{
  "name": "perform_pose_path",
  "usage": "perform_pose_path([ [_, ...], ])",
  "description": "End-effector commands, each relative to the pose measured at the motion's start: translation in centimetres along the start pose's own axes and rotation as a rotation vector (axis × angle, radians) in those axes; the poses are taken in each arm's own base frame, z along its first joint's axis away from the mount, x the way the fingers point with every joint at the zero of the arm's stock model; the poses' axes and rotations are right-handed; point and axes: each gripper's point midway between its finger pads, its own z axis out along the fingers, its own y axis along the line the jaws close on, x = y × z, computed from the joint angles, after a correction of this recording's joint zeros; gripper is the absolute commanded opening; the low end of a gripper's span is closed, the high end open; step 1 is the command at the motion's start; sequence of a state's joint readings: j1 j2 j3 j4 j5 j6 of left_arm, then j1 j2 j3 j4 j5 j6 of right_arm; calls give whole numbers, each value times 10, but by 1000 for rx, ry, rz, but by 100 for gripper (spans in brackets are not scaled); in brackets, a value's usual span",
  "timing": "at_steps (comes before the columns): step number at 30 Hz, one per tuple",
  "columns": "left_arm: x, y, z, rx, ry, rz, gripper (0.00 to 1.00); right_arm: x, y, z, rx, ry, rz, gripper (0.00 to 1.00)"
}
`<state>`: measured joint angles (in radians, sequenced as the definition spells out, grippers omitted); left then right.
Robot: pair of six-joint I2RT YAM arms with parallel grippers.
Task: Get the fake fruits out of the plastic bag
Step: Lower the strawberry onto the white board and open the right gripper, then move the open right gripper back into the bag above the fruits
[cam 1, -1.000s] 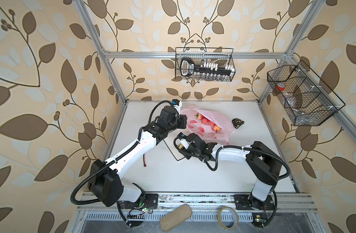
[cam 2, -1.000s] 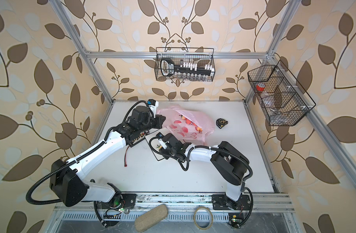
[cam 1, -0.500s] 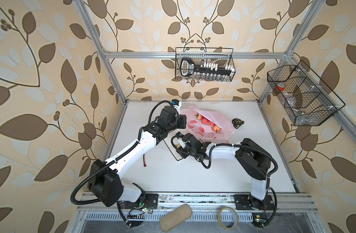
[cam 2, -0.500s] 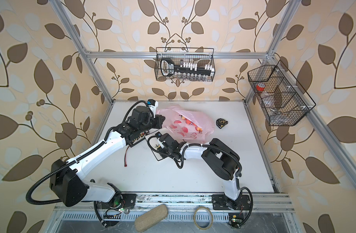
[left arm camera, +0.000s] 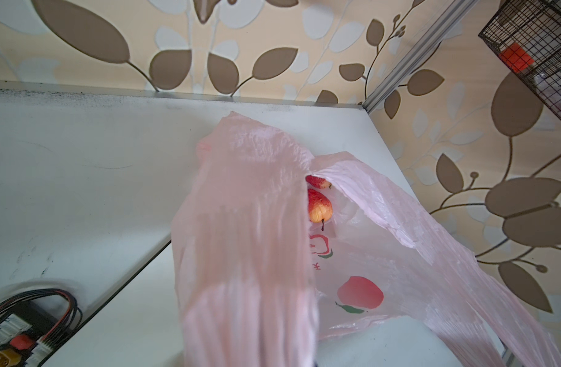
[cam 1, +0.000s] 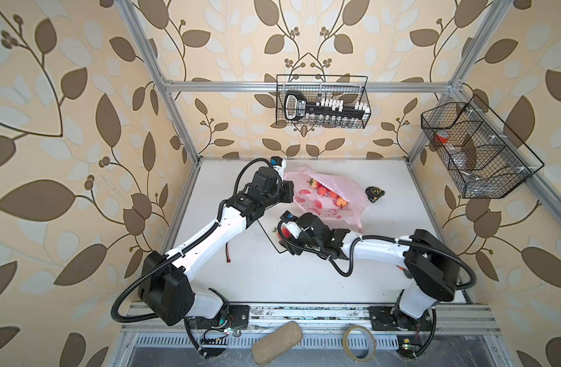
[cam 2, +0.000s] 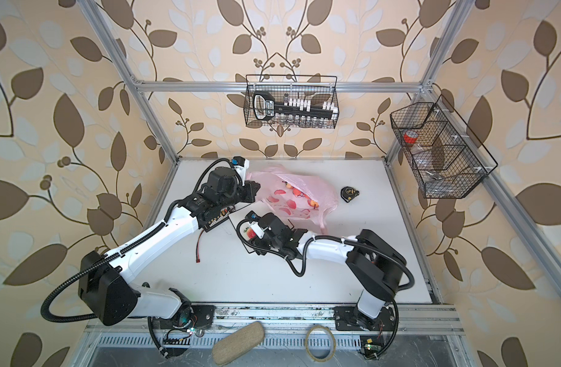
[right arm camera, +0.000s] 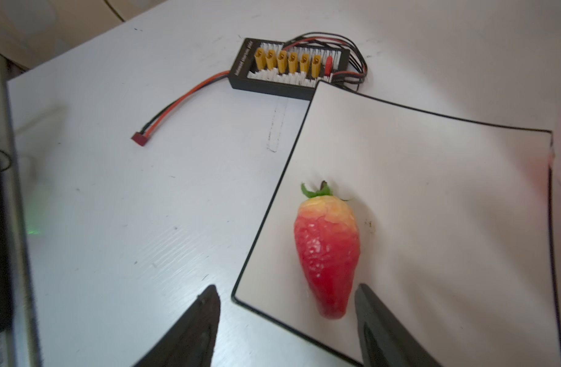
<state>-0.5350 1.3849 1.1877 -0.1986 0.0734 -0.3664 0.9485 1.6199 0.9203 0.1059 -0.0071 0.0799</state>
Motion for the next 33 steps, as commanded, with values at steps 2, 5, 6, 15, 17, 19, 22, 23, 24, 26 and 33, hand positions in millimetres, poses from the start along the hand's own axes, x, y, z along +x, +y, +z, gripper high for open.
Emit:
perform_pose_path([
  [2,-22,-6,-14,22,-70,16,0,4,18,-38,-71,-50,-84,66],
  [5,-20,-5,-13,21,-66,15,0,5,18,-63,-70,-73,-91,65],
  [6,-20,-5,-13,20,-66,15,0,4,14,-71,-51,-80,-94,64],
  [15,-19,-6,-13,29,-68,16,0,-50,-50,-129,245,-177,-50,59],
  [17,-19,-7,-13,33,-67,19,0,-66,-69,-139,289,-213,-26,58],
  [19,-20,-7,-14,35,-71,21,0,-80,-88,-147,323,-239,-30,56],
  [22,-21,-9,-15,47,-81,20,0,-93,-106,-147,358,-235,-108,53],
  [23,-21,-9,-16,50,-84,19,0,-95,-110,-145,368,-225,-144,52],
  [24,-22,-10,-16,52,-86,17,0,-95,-114,-142,381,-210,-192,51],
  [26,-23,-11,-17,56,-90,12,0,-94,-119,-131,388,-175,-277,50],
  [33,-24,-13,-19,69,-95,0,0,-72,-149,-88,424,-20,-501,44],
])
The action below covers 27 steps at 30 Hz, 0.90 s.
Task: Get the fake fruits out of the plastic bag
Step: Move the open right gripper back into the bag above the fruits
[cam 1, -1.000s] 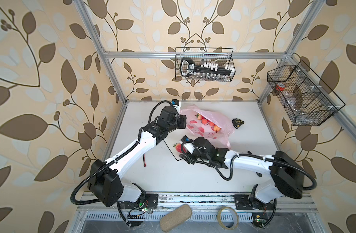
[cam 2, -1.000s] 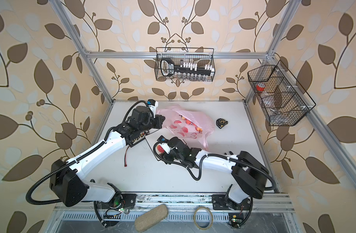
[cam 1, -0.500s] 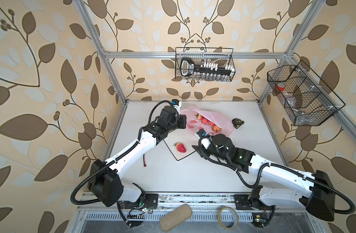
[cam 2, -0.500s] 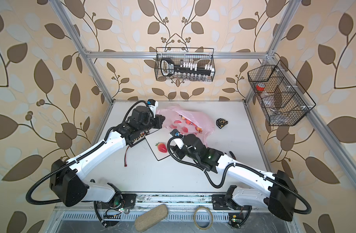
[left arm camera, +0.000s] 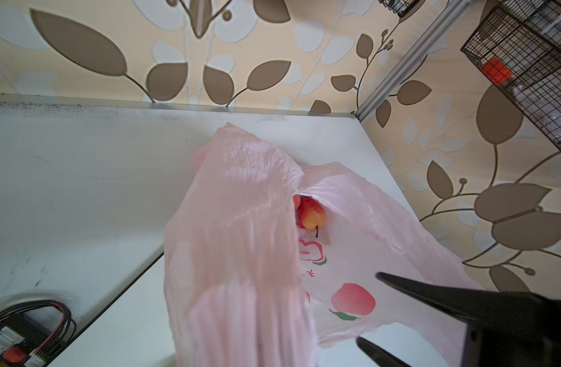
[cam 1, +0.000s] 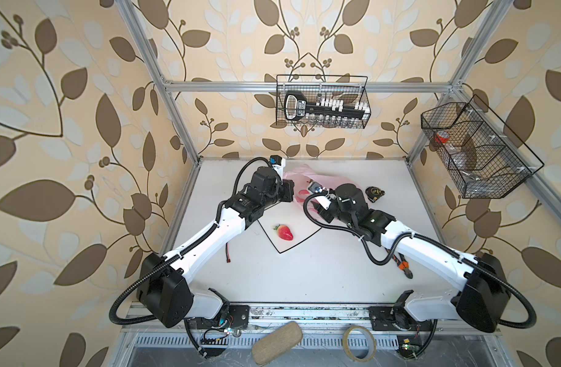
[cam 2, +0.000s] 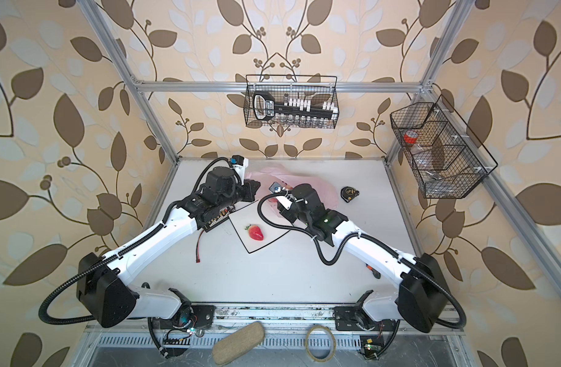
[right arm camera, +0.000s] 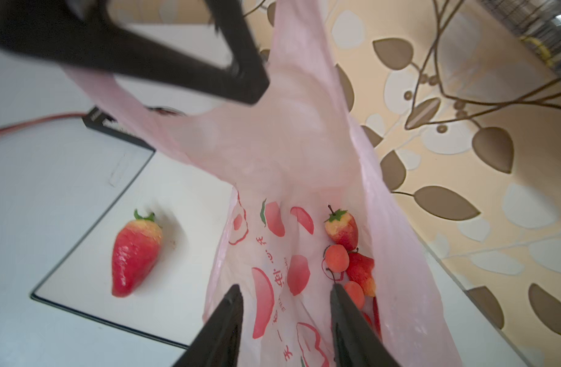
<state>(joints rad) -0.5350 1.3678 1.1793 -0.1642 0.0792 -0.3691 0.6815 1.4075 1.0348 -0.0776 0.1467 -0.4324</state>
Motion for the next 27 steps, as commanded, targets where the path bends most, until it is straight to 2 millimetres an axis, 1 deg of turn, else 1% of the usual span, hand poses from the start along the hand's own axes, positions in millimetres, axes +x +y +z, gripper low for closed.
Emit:
perform_pose_path([
  [1,-17,-8,-14,45,-60,1,0,7,-11,17,31,21,-192,43],
  [5,-18,-10,-16,54,-63,6,0,21,-28,39,63,65,-261,41],
  [7,-19,-11,-17,58,-64,7,0,29,-34,47,72,93,-305,40],
  [9,-20,-12,-18,60,-69,8,0,43,-34,57,76,134,-373,40],
  [12,-21,-14,-19,68,-72,9,0,68,-41,70,103,220,-446,39],
  [14,-20,-15,-19,77,-70,13,0,75,-46,77,116,251,-444,40],
  [17,-20,-17,-20,87,-68,18,0,81,-52,88,138,297,-390,42],
  [20,-20,-20,-22,100,-66,28,0,95,-60,97,190,379,-293,46],
  [23,-20,-24,-23,121,-60,35,0,112,-68,99,232,455,-130,49],
  [27,-18,-27,-24,143,-53,37,0,131,-70,98,266,528,50,53],
])
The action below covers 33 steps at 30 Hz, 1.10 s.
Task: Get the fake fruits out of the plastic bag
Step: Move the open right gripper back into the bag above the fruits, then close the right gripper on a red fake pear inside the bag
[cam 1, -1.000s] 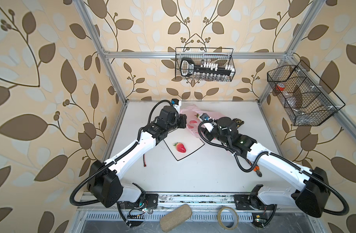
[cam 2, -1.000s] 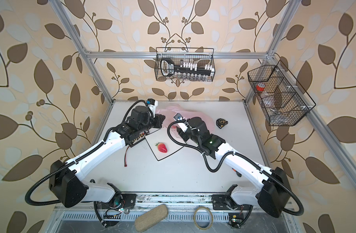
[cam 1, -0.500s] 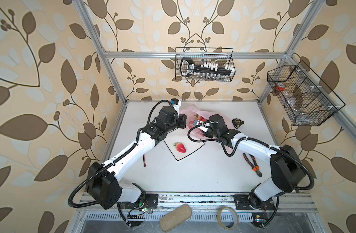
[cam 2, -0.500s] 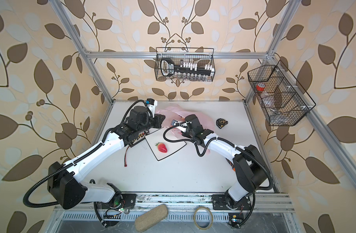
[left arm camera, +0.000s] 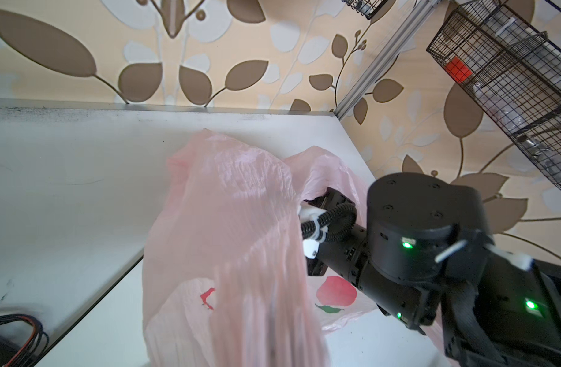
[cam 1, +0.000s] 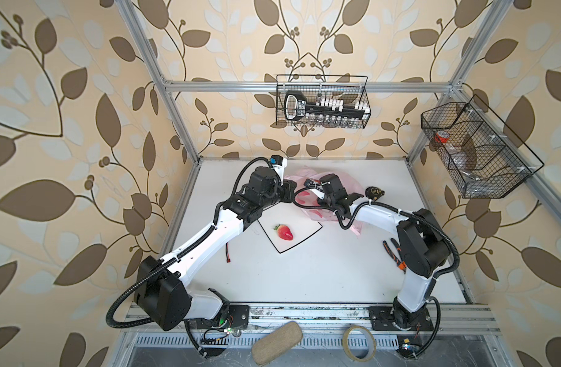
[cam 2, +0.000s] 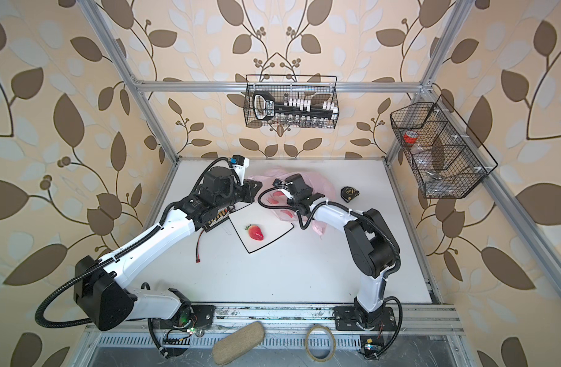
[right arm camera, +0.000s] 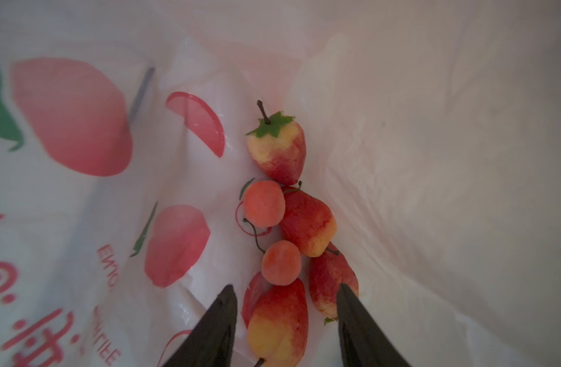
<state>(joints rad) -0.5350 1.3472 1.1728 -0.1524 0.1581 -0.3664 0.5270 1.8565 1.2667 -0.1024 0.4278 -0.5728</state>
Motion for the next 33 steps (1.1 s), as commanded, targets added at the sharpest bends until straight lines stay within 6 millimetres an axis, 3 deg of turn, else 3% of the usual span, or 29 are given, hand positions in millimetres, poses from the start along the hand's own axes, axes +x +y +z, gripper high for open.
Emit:
perform_pose_path([
  [1,-17,-14,-16,65,-60,36,0,27,2,7,8,129,195,53],
  [12,-12,-21,-15,113,-39,46,0,68,-18,14,72,294,511,56],
  [20,-8,-25,-13,146,-32,40,0,82,-24,13,5,299,890,63],
  [26,-3,-29,-10,180,-12,50,0,85,-27,23,-8,297,1116,67],
  [33,1,-29,-7,192,2,58,0,102,-34,39,108,343,1189,71],
])
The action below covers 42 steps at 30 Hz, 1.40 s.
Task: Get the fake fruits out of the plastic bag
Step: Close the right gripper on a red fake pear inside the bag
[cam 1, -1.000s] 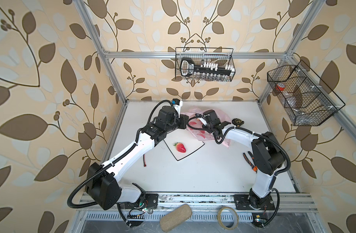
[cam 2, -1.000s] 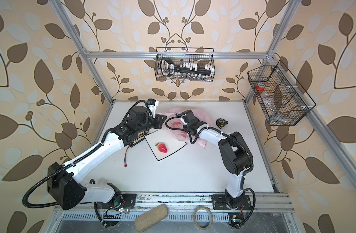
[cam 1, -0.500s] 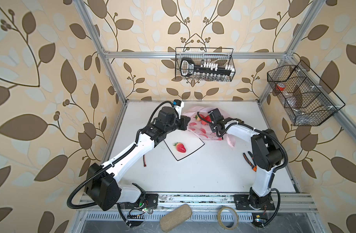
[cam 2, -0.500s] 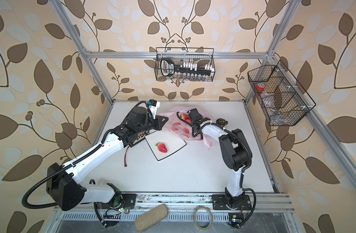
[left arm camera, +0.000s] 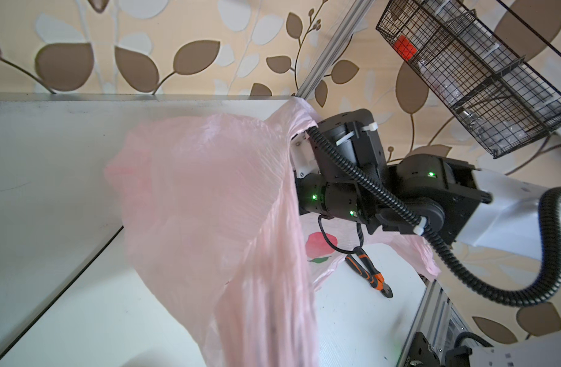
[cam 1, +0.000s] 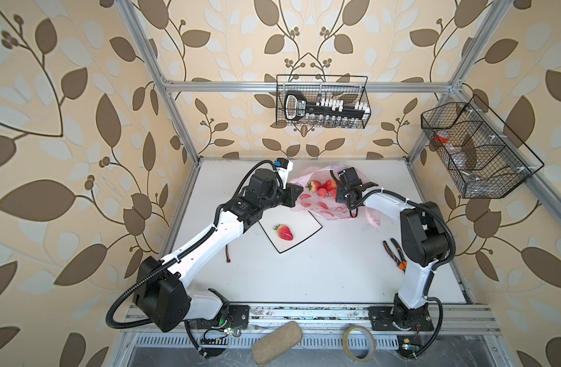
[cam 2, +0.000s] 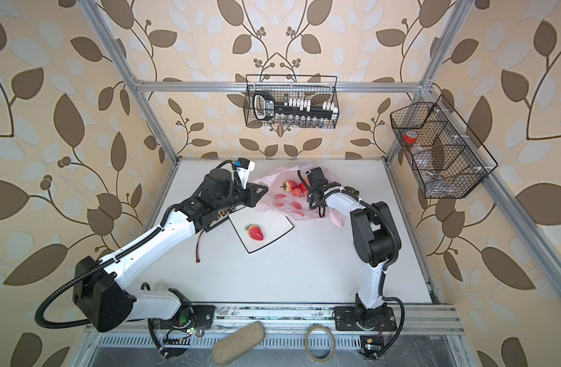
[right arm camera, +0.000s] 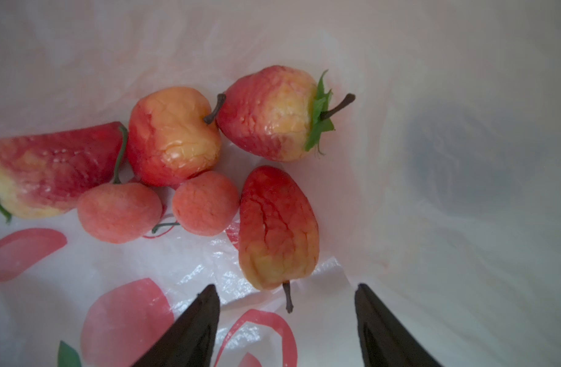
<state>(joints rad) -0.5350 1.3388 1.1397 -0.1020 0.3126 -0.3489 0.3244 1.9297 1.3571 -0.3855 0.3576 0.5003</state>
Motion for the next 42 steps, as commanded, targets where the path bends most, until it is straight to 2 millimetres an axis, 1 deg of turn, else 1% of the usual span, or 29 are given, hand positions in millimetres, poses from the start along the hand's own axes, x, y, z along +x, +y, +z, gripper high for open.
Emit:
perform_pose_path([
  [1,-10,-7,-5,42,-37,37,0,-6,-9,11,64,-10,109,72],
  [3,-9,-7,-5,44,-36,38,0,-6,-13,15,82,-10,140,74],
  [6,-9,-7,-4,45,-35,34,0,-7,-12,24,88,-5,163,79],
  [12,-6,-5,-3,42,-23,37,0,-7,-13,46,91,13,168,79],
  [17,-5,-5,-1,42,-16,36,0,-7,-5,62,42,28,157,79],
  [19,-4,-4,0,40,-12,35,0,-8,-5,65,35,34,158,77],
  [24,-2,-2,1,33,-5,32,0,-8,-6,69,17,42,158,65],
  [27,-1,1,3,22,-1,32,0,-10,-4,66,-6,37,128,57],
  [29,-1,2,4,17,0,29,0,-12,-3,60,-20,31,103,52],
  [31,0,4,6,14,1,22,0,-15,-1,53,-44,19,82,49],
  [35,-3,7,8,0,-16,2,0,-20,3,31,-98,-16,39,45],
  [42,-5,12,12,-18,-29,-8,0,-18,14,-5,-232,-50,2,43],
])
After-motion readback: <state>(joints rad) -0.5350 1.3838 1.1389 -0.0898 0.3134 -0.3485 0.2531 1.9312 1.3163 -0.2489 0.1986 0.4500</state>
